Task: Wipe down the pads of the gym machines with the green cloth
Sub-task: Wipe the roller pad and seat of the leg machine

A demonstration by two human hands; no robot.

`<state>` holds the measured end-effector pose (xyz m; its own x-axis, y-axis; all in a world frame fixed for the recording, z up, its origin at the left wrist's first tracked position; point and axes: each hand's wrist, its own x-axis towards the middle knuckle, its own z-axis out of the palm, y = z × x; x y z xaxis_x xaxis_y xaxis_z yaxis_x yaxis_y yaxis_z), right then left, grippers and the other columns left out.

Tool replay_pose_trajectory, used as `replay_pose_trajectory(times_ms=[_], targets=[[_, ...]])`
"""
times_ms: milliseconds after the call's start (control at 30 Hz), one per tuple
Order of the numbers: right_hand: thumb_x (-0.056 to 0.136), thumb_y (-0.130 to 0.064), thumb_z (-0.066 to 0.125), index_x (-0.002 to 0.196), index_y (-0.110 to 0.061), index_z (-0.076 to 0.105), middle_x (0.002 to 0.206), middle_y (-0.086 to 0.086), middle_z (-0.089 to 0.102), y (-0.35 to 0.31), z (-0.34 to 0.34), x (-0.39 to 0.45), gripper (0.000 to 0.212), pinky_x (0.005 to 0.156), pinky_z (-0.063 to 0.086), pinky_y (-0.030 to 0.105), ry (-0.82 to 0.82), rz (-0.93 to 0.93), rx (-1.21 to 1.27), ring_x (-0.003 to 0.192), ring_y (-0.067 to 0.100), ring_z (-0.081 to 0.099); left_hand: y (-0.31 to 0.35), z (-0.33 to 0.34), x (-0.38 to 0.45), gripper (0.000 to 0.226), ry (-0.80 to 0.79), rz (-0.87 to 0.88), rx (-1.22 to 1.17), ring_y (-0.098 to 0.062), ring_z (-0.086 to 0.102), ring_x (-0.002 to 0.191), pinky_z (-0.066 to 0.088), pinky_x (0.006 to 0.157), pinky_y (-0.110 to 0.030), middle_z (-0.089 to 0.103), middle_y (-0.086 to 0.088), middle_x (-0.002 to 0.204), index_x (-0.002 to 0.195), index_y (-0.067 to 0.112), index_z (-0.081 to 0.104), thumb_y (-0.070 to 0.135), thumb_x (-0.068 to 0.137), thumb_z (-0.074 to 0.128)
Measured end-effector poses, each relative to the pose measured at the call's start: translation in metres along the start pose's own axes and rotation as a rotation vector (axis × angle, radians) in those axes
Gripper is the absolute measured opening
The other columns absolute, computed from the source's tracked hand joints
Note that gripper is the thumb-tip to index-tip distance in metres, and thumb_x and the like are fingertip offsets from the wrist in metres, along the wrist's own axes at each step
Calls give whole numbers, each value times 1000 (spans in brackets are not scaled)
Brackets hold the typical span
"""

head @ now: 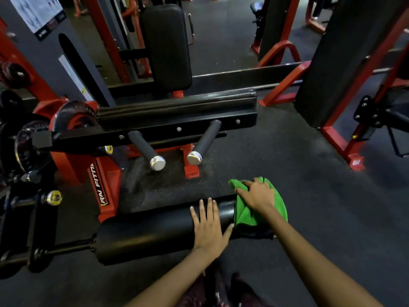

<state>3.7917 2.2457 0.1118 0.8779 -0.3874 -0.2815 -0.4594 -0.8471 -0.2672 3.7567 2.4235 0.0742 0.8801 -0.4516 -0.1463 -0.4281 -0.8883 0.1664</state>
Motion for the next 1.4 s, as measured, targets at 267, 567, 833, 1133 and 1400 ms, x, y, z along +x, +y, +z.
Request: replay_pose_trajectory(times_ms=[267,567,833,1133,1400], targets=[[79,-55,45,123,-26,64,125,10,60,47,47,-60,56,91,44,60,341,-270,38,103,48,54,12,-9,18,89,-104,-68,16,-34,8,145,-4,111,-61,17,-8,158,151,6,14,63,85,1],[88,-39,63,126,-22,62,125,11,58,59,5,12,42,96,38,29,50,28,663,119,28,52,62,-12,44,58,-135,-45,-61,-24,7,146,-1,115,-54,15,-2,159,151,11,15,42,102,23],[82,-51,53,134,-25,50,138,7,45,100,53,-54,59,111,26,32,157,-71,974,129,18,38,100,1,72,76,48,-31,-8,-18,45,128,25,107,-41,52,1,139,138,18,47,51,85,3],[90,-31,62,128,-19,59,132,8,53,98,29,-1,41,107,31,32,-30,45,1037,125,23,47,103,8,71,66,103,-55,-24,-26,59,111,39,97,-42,65,-8,120,121,9,62,48,91,19],[80,-53,49,137,-24,48,139,-2,44,102,61,-55,64,109,22,26,114,92,1123,129,10,37,102,10,69,56,165,-29,-69,-28,61,110,42,96,-42,66,-7,120,121,9,63,42,93,27]])
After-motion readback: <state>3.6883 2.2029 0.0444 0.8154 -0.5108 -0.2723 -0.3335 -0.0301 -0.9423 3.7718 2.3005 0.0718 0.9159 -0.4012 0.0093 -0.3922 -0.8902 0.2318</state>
